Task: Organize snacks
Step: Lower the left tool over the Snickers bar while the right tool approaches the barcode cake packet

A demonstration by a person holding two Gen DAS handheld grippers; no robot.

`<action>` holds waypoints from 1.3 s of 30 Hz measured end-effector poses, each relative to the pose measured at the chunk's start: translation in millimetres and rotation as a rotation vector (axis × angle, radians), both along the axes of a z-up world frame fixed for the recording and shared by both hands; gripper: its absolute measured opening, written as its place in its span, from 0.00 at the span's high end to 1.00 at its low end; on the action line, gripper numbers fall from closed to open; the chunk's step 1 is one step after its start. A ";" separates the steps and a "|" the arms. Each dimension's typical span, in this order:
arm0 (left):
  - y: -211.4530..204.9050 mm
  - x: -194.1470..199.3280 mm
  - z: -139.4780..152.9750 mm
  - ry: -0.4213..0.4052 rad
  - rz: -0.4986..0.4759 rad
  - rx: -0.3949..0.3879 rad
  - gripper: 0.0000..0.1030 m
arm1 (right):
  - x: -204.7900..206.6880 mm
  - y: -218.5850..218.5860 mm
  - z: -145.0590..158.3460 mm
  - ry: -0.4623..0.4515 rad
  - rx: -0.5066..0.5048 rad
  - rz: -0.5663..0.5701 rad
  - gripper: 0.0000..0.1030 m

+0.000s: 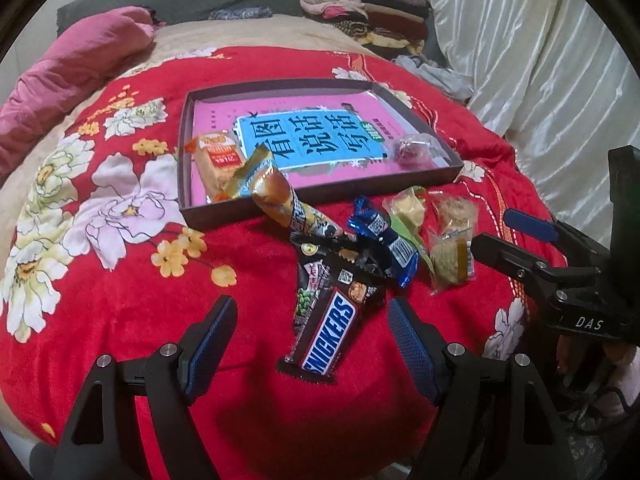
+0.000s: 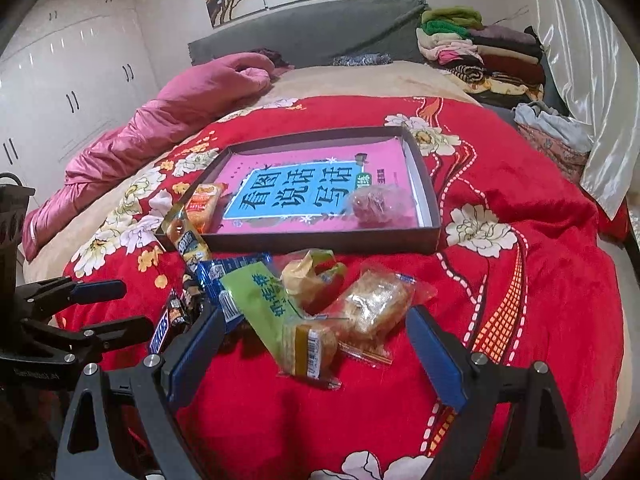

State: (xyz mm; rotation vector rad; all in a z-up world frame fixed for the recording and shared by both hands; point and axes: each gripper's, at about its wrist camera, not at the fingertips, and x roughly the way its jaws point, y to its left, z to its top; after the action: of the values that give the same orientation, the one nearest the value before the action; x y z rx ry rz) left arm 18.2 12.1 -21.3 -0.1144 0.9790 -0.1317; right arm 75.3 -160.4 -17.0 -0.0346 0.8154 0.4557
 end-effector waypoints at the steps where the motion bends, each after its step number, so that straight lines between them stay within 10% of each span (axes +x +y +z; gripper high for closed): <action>1: -0.2 0.2 -1.4 0.006 -0.001 0.001 0.23 | 0.0 0.7 -1.1 0.006 0.000 0.003 0.11; 27: 1.4 7.1 -30.8 0.071 -0.006 -0.068 0.25 | 8.9 23.3 -33.0 0.139 -0.080 0.070 0.39; 39: 1.6 9.7 -37.9 0.092 -0.014 -0.107 0.51 | 14.3 25.0 -37.8 0.159 -0.065 0.083 0.53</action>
State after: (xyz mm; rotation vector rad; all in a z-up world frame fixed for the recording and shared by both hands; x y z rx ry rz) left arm 27.9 13.7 -59.2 -0.2135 1.0651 -0.1929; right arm 89.6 -135.4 -54.7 -0.0934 0.9878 0.5153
